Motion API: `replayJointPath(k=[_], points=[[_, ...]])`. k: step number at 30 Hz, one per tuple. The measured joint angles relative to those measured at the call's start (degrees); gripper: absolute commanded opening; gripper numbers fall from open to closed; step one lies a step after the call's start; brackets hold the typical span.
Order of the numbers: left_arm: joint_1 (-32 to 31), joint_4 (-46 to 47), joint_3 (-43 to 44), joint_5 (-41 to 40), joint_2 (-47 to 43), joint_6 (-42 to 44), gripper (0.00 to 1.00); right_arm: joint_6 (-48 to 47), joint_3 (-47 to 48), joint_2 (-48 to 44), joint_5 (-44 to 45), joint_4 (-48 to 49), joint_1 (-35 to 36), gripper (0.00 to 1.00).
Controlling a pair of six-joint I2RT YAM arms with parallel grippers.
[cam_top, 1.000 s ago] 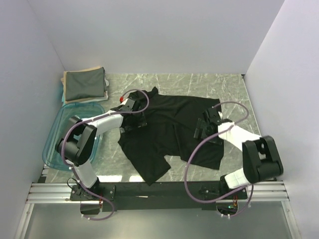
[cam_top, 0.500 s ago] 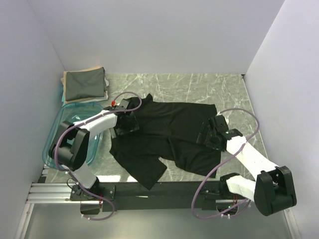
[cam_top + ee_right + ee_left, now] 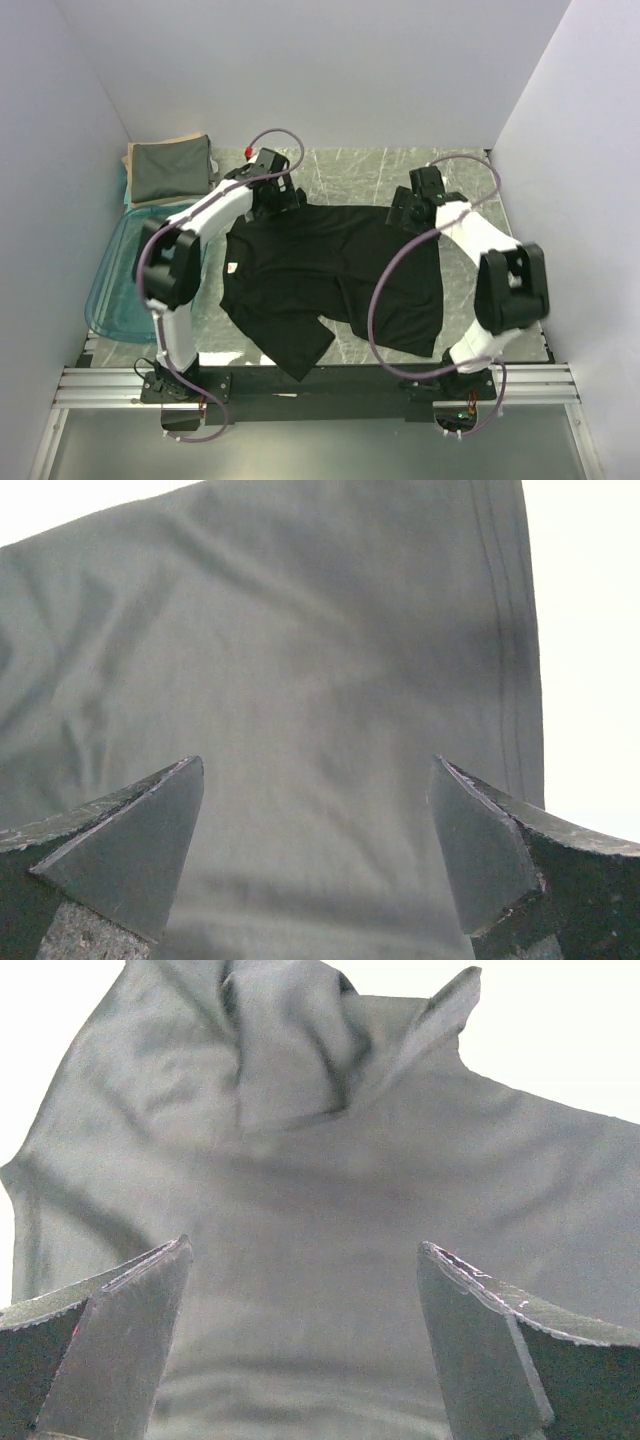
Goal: Fold and stack the t-shirts
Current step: Flatten the tshirt out
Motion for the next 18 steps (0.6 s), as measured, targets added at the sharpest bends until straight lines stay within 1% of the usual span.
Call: replayJointPath(k=[4,7,12,15,18], points=[[1.03,-0.42,5.35,1.09,8.13,1.64,0.99,-1.49,5.16,8.02,-0.72,0.13,-1.33,1.00],[2.12,-0.55,6.45,2.97,11.61,2.67,0.99,-2.51,7.52,11.65,-1.42,-0.63,-2.58,1.00],[3.30,-0.46,8.85,5.92,14.69,4.00,0.99,-3.50,10.60,15.43,-2.05,-1.70,-4.26,1.00],[3.58,0.35,13.53,8.46,18.47,4.48,0.99,-3.96,11.74,16.55,-2.27,-2.32,-4.85,1.00],[4.20,0.50,20.31,10.78,23.71,4.44,0.99,-4.15,11.89,16.70,-2.34,-2.60,-5.11,1.00]])
